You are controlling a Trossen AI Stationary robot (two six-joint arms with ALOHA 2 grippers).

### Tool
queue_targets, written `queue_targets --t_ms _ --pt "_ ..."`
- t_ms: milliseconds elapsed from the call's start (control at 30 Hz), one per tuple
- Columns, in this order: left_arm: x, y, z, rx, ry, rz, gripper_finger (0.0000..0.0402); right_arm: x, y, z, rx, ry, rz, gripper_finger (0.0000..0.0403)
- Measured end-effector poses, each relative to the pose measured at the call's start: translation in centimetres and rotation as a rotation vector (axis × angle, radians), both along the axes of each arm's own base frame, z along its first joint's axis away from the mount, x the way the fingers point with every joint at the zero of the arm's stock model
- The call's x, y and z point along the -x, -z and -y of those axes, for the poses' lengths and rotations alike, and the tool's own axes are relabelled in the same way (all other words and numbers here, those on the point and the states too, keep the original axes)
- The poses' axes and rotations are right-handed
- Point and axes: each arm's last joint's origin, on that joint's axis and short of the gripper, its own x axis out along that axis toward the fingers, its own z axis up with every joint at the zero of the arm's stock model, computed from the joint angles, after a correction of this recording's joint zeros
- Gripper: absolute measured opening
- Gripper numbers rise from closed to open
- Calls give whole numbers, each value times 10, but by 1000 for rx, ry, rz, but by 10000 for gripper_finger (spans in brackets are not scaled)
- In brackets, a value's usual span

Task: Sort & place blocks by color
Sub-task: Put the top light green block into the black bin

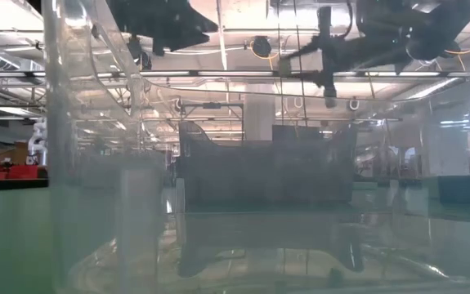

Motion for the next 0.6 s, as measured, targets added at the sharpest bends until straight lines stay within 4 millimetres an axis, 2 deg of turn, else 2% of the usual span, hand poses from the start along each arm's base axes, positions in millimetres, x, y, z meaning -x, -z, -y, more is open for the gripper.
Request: queue_targets --t_ms 100,233,600 --pt "-8 7 -1 -119 -10 -30 225 -3 -7 -6 -30 -38 82 112" --pt "-18 10 -3 -228 -22 -28 225 -7 -8 -14 -69 -75 103 112" --pt "-65 -5 -2 -343 17 -179 225 -11 -8 -26 -98 -98 114 112"
